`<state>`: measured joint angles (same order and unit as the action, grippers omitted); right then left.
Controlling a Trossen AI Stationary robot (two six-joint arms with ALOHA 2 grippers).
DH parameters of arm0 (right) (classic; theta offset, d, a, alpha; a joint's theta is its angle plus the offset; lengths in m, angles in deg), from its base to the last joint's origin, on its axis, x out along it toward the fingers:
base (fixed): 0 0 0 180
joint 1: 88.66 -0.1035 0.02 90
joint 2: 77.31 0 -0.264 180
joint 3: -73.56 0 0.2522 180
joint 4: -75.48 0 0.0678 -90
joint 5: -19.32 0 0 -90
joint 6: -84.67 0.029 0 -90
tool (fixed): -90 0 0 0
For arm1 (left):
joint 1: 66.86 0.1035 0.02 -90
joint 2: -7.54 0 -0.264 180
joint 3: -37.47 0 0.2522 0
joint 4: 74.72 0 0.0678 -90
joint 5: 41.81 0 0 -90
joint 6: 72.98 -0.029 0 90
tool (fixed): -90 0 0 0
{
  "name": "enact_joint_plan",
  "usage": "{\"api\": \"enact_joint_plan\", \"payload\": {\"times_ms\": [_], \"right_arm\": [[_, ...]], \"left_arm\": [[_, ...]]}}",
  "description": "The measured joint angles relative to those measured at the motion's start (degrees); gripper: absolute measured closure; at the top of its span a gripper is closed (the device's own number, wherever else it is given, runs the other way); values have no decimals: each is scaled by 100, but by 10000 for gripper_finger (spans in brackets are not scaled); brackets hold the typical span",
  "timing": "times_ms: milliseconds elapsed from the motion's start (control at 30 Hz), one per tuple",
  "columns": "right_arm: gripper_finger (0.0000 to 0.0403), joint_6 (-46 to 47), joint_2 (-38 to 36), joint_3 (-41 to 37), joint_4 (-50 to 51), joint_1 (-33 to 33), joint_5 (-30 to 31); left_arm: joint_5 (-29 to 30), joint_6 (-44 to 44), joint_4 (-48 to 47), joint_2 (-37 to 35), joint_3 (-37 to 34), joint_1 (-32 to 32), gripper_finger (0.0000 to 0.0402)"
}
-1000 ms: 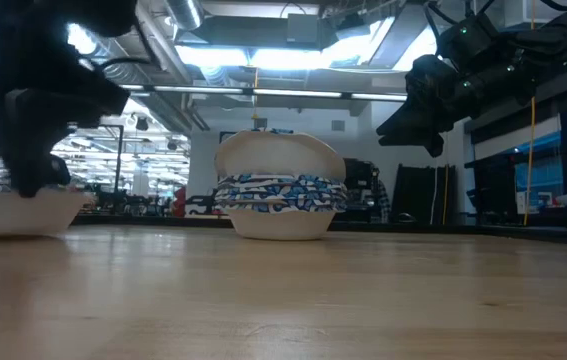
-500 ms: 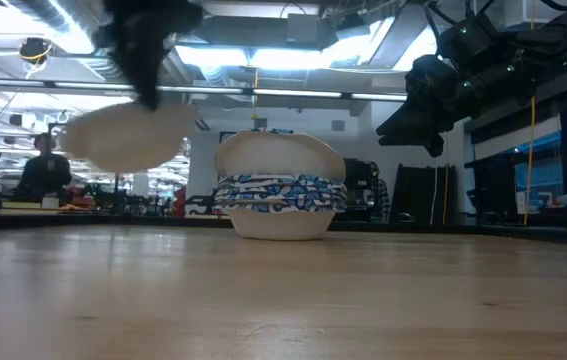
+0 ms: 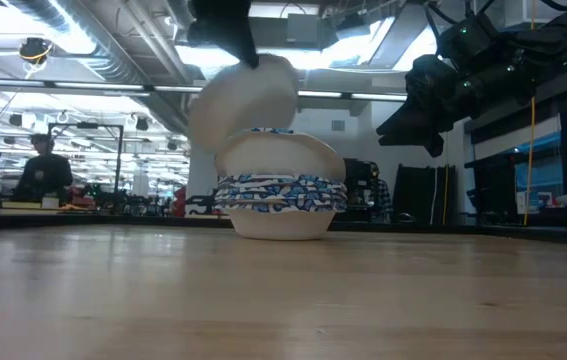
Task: Nest bowls inside each other
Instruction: Stack the white bowl on top of the white bowl
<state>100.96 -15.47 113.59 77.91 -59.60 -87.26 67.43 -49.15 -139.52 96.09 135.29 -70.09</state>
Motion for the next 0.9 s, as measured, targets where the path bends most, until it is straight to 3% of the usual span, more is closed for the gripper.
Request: {"api": "enact_joint_plan", "payload": {"times_ms": [400,900], "right_arm": [[277,-21,0,2,-48,2,2],[277,-47,0,2,-48,0,2]], "left_arm": [[-341,-190,71,1122,1,9,401],[-330,-639,799,1247,1,123,402]]}}
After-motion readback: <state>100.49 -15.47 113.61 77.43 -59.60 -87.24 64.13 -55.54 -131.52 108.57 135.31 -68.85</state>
